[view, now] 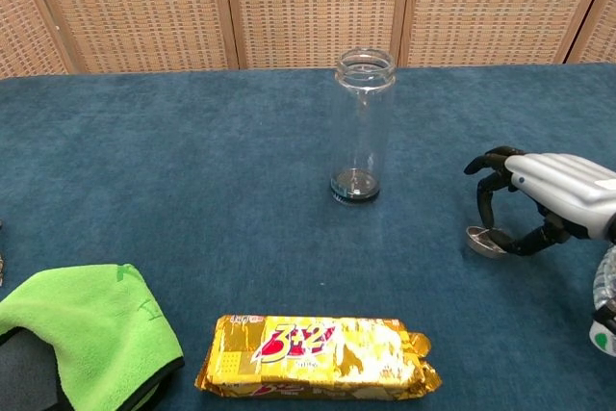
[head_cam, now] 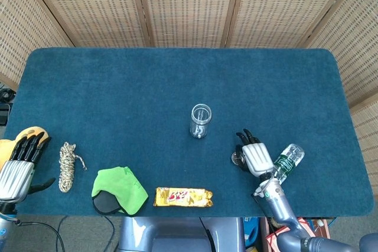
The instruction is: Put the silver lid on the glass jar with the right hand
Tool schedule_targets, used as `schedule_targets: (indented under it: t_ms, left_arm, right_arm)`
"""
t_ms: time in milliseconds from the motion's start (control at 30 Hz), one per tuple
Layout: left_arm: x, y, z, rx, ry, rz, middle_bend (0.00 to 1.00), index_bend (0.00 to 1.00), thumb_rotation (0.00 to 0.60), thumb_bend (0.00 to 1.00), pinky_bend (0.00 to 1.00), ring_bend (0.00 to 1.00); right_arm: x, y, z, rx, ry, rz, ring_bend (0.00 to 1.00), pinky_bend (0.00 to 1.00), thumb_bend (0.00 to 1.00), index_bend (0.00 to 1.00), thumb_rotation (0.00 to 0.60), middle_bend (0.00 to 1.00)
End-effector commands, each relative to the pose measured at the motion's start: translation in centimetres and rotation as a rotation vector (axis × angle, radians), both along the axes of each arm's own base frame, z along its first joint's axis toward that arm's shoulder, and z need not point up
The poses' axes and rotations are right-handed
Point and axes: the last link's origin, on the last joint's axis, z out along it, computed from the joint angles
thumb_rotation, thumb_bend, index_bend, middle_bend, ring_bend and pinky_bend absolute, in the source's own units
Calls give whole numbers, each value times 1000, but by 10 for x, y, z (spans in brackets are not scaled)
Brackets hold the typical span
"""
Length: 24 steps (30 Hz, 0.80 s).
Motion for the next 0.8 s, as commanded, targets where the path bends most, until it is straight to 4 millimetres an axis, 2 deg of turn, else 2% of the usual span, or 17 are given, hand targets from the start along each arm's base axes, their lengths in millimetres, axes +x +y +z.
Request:
schedule_targets:
  t_ms: [33, 333, 433, 567, 800]
  left_arm:
    - [0, 0, 1, 2, -2, -1, 0, 0, 600, 165, 0, 0]
    - [0, -2, 5, 17, -14, -5, 0, 0, 600, 166, 0, 0]
    - [1, -3, 7, 24, -18, -6, 0, 0, 600, 165, 0, 0]
    - [3, -3, 14, 38, -47, -13, 0, 0, 600, 166, 0, 0]
    - [5, 0, 29, 71, -86, -20, 0, 0, 600, 166, 0, 0]
  right_arm:
    - [8, -3, 11, -25, 8, 25, 8, 310, 559, 617, 600, 233]
    - [29, -8, 45, -94, 39, 76, 9, 310, 560, 619, 600, 225]
    - [41, -11, 64, -134, 55, 103, 9, 310, 560, 619, 600, 222]
    - [67, -16, 93, -198, 82, 158, 9, 310, 559, 619, 600, 219]
    - [98, -21, 117, -236, 125, 199, 9, 310, 560, 619, 600, 212]
